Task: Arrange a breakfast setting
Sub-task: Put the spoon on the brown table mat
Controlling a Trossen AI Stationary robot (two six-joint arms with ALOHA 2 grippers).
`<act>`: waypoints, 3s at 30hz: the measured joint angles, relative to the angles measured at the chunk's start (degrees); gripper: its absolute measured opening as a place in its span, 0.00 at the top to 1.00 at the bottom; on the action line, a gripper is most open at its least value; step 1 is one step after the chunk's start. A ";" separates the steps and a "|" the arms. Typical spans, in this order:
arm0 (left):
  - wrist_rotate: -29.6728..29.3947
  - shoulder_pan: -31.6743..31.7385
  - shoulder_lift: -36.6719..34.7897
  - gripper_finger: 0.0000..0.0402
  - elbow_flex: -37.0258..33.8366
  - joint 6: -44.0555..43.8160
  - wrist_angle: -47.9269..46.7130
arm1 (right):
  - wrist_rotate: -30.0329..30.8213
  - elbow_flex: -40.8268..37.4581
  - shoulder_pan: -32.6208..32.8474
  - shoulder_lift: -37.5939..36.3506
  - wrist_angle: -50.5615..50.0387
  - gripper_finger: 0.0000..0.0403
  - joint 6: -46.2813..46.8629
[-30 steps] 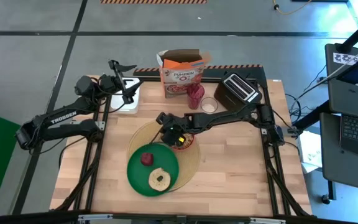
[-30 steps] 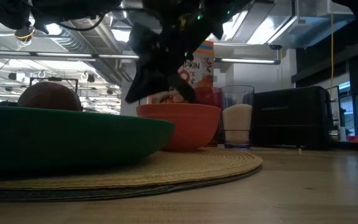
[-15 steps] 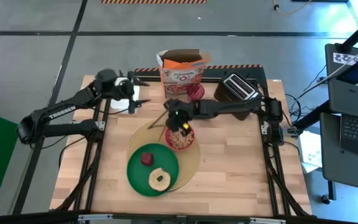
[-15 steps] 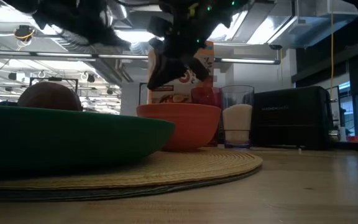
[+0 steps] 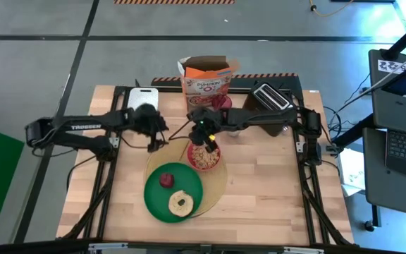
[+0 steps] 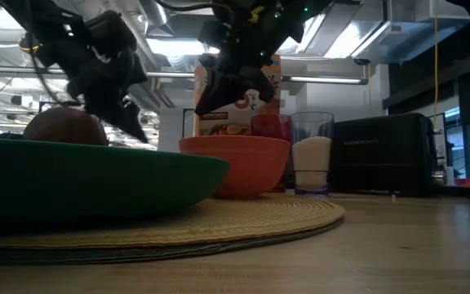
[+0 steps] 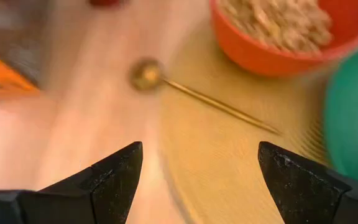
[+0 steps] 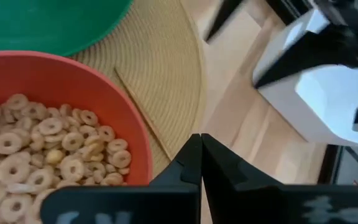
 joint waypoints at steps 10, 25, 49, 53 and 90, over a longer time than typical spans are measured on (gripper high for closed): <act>-5.68 -14.46 4.84 0.22 -1.14 -6.87 0.80 | 1.04 -0.04 0.13 0.02 -0.69 0.99 -0.95; -1.83 -22.25 13.04 0.22 -1.16 -7.40 6.73 | 1.09 -0.04 0.17 0.09 -4.03 0.99 -0.44; -3.40 -9.04 14.65 0.25 -1.16 4.37 10.98 | -10.06 0.00 -9.84 4.77 2.19 0.99 -7.78; -0.62 -9.35 17.81 0.33 -1.16 4.51 7.56 | -10.53 -0.02 -9.72 6.33 2.88 0.99 -9.15; -6.86 -9.41 18.97 0.84 -1.18 3.15 25.45 | 3.28 0.68 -2.43 3.24 -0.58 0.99 -6.96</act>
